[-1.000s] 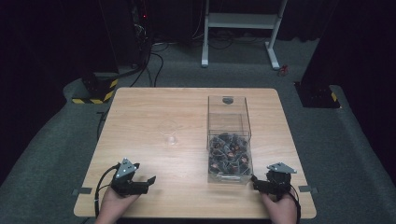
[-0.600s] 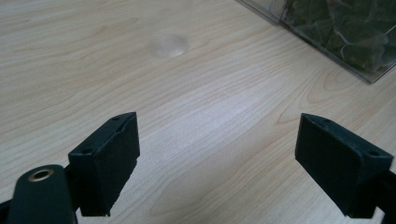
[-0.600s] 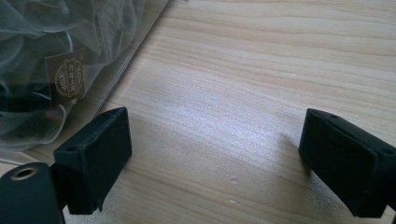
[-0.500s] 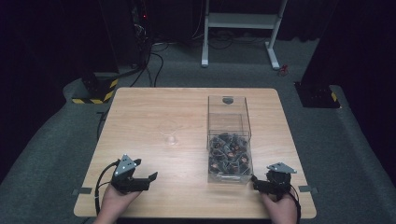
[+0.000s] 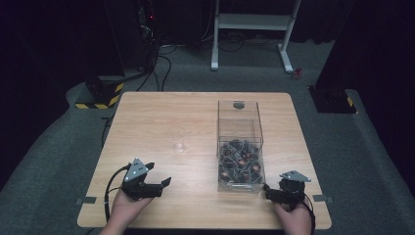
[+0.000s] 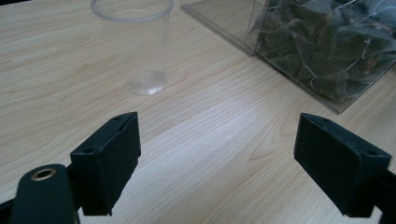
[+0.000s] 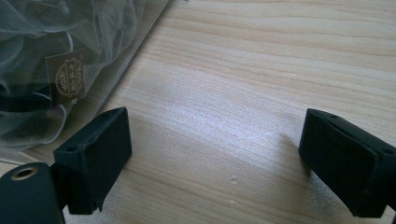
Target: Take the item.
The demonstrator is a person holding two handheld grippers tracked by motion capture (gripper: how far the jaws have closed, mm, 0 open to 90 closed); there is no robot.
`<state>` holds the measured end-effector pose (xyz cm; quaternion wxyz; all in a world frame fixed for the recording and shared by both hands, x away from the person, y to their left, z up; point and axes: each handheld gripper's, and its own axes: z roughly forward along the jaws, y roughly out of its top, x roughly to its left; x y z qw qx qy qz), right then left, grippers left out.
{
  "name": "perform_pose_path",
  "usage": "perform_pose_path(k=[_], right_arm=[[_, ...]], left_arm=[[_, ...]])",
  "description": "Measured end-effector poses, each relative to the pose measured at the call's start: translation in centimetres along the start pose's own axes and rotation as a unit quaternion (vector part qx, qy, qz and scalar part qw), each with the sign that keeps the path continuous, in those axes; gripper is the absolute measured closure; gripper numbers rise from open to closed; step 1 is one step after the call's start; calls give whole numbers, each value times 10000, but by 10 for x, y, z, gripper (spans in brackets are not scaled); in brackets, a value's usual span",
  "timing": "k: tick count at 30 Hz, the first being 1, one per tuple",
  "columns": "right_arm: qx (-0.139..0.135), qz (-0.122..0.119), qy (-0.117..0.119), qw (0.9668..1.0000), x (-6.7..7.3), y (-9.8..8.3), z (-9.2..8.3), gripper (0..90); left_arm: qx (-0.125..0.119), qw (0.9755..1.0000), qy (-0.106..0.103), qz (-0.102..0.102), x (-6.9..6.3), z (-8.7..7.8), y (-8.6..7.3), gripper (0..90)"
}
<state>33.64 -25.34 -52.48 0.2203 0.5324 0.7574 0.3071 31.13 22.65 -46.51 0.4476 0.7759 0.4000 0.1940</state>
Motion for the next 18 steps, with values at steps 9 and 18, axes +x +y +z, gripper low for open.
perform_pose_path(k=[9, 18], right_arm=[[-3, -18, 5, 10000, 0, 0, 0, 91], [-3, -17, 5, 10000, 0, 0, 0, 91]], left_arm=[[-147, 9999, -83, 33, -6, 2, 10, 151], [-233, 9996, -158, 28, -8, 4, 18, 151]])
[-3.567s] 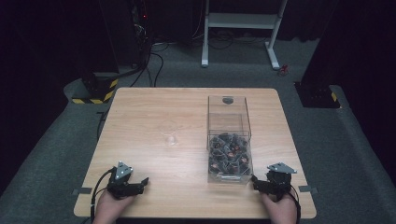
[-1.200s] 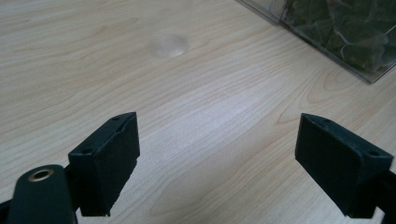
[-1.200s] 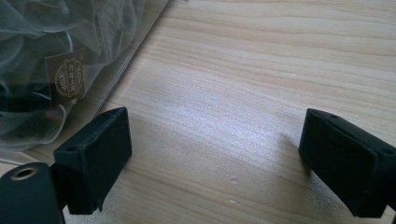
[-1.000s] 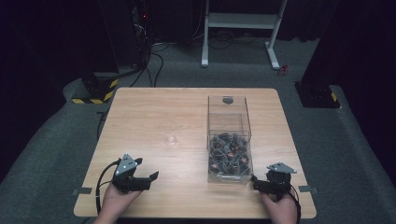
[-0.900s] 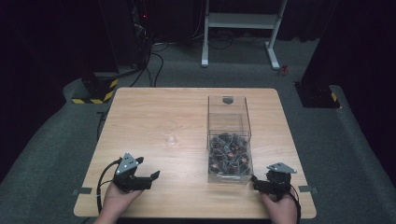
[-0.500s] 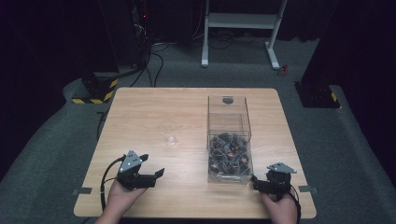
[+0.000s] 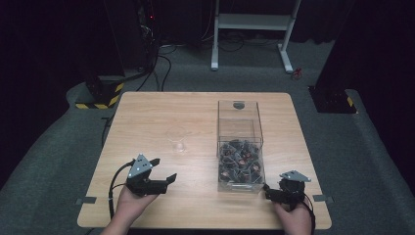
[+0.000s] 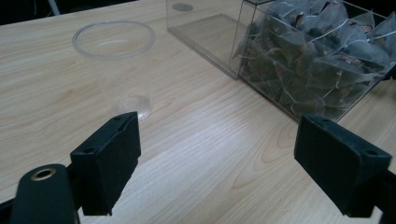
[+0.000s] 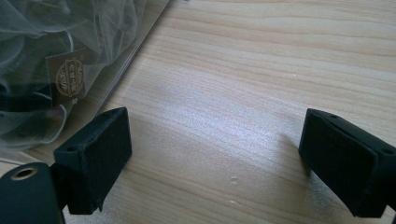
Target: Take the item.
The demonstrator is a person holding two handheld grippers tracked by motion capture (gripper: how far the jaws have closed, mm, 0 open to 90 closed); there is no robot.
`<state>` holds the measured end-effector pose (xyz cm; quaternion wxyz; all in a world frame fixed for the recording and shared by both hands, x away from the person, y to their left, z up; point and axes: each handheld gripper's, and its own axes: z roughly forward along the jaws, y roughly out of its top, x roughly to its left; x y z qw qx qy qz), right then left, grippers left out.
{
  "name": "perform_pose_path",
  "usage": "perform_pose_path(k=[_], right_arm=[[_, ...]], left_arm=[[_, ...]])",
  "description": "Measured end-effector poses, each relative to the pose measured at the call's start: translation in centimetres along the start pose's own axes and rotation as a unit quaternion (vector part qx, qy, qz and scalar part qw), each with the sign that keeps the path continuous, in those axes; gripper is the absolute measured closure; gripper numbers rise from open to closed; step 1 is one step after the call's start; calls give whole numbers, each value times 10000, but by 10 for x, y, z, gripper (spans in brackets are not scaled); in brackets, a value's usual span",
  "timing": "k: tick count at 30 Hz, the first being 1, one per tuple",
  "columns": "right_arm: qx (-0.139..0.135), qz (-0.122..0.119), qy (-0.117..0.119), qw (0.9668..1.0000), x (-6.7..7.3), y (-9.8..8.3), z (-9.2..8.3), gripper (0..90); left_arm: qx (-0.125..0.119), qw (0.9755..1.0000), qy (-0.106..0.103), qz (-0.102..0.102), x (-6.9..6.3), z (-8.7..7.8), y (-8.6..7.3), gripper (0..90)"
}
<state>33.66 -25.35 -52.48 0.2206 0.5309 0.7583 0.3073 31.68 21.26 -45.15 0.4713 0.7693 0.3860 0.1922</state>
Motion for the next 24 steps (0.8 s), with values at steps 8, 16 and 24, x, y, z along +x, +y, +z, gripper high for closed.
perform_pose_path(k=[8, 16, 24], right_arm=[[0, 0, 0, 10000, 0, 0, 0, 91], [1, 0, 0, 10000, 0, 0, 0, 91], [-1, 0, -1, 10000, 0, 0, 0, 91]], left_arm=[[-68, 9999, -76, 69, -5, 3, 8, 152], [-112, 9997, -187, 78, -11, 9, 15, 153], [-136, 9996, -235, 106, -14, 13, 19, 155]])
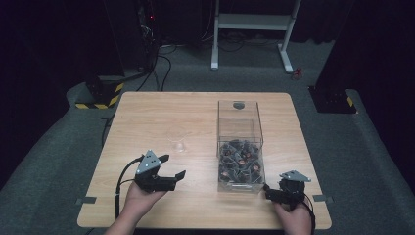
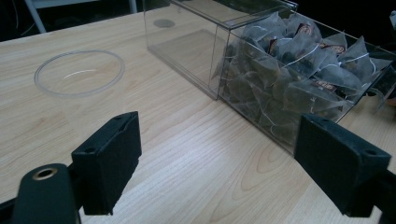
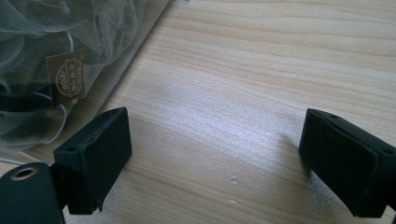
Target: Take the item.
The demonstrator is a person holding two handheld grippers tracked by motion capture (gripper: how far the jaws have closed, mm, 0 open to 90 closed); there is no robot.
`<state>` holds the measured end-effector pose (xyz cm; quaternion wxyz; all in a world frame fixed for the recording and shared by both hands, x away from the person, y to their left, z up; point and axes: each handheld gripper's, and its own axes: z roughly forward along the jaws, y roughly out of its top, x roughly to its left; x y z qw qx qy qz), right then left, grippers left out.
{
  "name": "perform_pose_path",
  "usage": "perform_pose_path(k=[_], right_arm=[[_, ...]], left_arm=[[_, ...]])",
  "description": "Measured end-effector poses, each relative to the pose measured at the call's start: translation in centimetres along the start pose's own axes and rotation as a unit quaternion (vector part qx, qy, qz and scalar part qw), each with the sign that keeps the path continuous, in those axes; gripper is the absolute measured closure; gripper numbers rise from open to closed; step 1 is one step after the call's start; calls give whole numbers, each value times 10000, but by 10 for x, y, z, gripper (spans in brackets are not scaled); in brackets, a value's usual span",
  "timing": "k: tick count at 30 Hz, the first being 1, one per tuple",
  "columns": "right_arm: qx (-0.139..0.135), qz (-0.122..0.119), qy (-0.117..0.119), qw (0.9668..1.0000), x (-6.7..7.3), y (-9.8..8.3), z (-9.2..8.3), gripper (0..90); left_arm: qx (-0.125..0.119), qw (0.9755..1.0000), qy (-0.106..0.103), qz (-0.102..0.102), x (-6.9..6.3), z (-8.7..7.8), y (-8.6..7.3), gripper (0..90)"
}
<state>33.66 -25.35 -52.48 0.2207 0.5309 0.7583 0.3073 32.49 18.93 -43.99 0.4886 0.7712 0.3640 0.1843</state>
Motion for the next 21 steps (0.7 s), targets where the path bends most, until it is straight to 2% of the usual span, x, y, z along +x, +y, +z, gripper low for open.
perform_pose_path(k=[21], right_arm=[[1, -5, 4, 10000, 0, 0, 0, 91]], left_arm=[[-72, 9998, -146, 85, -10, 13, 17, 162]])
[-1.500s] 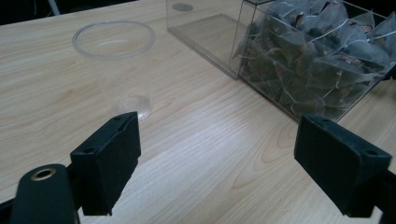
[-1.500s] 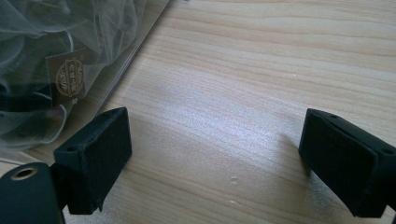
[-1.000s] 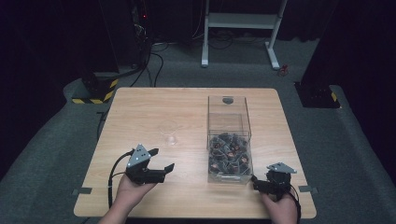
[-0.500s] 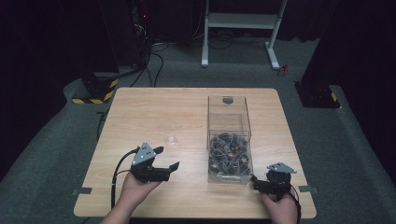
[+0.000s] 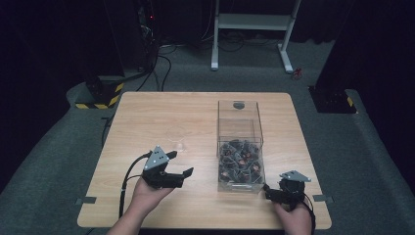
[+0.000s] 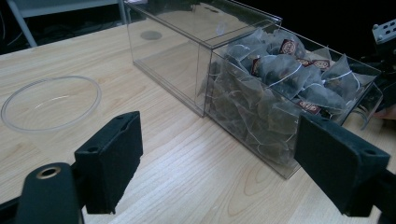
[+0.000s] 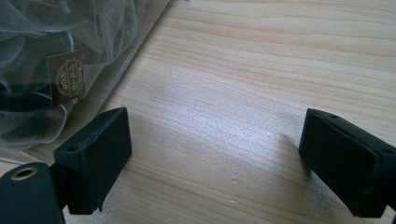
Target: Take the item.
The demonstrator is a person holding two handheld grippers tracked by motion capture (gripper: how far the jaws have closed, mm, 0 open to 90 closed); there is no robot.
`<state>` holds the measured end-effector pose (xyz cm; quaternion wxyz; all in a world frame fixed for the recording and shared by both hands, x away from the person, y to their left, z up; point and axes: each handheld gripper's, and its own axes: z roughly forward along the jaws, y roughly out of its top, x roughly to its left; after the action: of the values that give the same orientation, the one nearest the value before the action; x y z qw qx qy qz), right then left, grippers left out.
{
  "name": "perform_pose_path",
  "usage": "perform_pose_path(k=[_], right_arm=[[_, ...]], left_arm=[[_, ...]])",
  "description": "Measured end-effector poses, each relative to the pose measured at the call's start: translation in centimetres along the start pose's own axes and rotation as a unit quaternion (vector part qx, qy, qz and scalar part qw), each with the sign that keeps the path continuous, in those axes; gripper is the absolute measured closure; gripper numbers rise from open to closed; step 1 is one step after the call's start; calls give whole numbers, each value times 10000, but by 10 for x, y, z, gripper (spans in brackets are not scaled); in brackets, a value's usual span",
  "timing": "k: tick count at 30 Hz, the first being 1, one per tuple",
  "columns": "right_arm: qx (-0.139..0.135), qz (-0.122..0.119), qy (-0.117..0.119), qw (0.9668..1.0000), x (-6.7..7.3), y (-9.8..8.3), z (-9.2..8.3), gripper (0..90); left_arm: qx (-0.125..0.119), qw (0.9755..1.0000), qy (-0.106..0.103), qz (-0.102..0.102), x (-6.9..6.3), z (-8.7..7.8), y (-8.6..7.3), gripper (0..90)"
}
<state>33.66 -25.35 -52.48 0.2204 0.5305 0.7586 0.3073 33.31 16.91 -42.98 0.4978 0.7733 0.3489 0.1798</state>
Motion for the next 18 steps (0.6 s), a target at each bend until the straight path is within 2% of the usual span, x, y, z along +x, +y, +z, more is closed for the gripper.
perform_pose_path(k=[18], right_arm=[[4, 6, 8, 10000, 0, 0, 0, 91]], left_arm=[[8, 9997, -250, 48, -9, 17, 12, 167]])
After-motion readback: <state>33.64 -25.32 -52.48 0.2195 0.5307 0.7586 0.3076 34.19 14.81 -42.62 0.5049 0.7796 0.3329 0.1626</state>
